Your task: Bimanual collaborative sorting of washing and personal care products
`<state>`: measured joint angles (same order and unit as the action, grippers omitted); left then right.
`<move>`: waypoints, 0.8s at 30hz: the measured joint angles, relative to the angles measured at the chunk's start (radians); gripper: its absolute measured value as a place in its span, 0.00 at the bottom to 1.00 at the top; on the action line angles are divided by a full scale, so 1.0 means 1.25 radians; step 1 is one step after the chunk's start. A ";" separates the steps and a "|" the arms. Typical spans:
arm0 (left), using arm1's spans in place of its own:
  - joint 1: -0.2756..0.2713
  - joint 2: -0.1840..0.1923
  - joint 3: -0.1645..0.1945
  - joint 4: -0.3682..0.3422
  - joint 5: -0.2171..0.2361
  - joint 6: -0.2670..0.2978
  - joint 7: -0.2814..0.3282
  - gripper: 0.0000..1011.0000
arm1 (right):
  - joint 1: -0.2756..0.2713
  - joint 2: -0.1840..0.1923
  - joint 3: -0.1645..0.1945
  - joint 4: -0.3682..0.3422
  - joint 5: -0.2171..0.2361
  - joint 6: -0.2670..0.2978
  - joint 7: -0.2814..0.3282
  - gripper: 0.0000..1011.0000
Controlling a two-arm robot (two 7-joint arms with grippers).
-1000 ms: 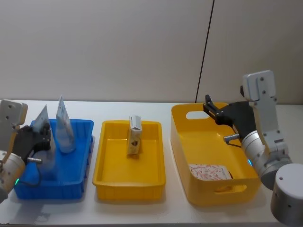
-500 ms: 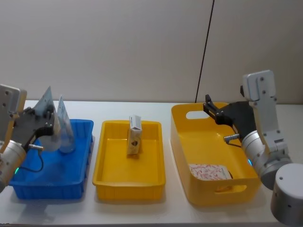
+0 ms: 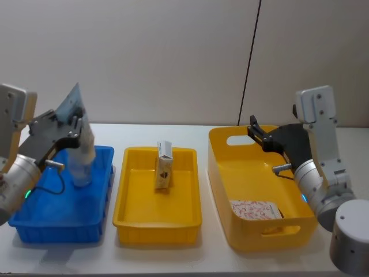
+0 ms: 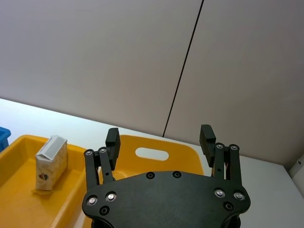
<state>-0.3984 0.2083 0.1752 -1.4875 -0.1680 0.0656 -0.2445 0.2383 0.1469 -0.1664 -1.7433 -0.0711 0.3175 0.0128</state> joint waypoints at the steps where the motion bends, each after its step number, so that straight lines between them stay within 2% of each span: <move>1: 0.000 0.000 0.000 0.000 0.000 0.000 0.000 0.20 | 0.000 0.000 0.000 0.000 0.000 0.000 0.000 0.99; 15: -0.039 -0.018 0.040 0.010 -0.053 -0.034 -0.086 0.20 | 0.000 0.001 0.000 0.000 0.000 0.000 0.005 0.99; 24: -0.054 -0.029 0.065 0.020 -0.072 -0.047 -0.115 0.20 | 0.000 0.024 -0.009 -0.006 0.008 -0.008 0.057 0.99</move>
<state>-0.4654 0.1714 0.2565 -1.4620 -0.2577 0.0072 -0.3884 0.2380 0.1764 -0.1774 -1.7506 -0.0606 0.3073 0.0842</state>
